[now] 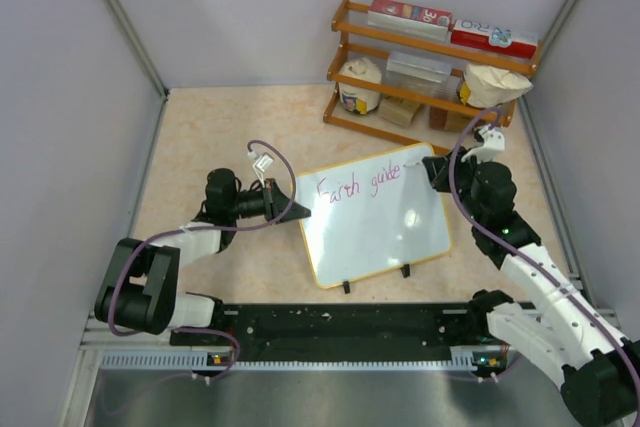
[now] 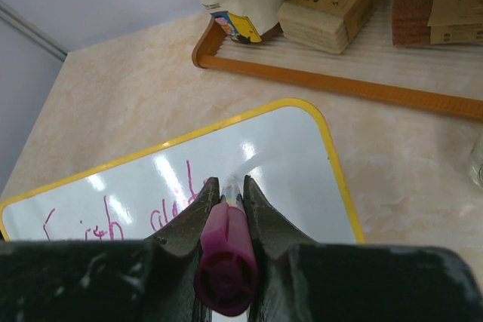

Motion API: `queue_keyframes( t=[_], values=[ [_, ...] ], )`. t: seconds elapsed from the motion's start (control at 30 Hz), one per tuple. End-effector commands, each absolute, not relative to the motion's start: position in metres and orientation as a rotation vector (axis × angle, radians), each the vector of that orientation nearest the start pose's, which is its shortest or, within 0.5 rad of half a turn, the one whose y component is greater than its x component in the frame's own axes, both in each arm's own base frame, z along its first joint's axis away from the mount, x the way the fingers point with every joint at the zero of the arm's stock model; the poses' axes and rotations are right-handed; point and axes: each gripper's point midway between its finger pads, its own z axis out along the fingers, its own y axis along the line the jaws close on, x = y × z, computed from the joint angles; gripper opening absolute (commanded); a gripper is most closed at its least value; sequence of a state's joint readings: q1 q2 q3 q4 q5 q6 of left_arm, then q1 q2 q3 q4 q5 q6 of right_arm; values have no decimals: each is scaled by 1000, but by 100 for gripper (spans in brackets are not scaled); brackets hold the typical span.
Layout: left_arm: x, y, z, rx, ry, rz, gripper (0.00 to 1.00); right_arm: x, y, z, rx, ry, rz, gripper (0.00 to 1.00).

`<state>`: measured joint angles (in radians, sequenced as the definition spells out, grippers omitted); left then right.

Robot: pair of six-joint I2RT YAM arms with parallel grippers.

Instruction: Write a sentence on the whiteboard

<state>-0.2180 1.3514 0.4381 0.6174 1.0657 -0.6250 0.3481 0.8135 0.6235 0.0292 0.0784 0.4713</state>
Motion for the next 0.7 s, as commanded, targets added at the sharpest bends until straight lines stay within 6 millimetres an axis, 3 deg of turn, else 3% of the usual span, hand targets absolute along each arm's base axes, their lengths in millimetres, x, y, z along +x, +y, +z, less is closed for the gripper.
queue_keyframes(
  t=[0.0,0.67],
  values=[
    [244,-226,139,505,1917,-1490,0,319,114,266,171,1679,528,0],
    [244,-227,140,506,1915,-1492,0,313,124,244,120,1748,569,0]
  ],
)
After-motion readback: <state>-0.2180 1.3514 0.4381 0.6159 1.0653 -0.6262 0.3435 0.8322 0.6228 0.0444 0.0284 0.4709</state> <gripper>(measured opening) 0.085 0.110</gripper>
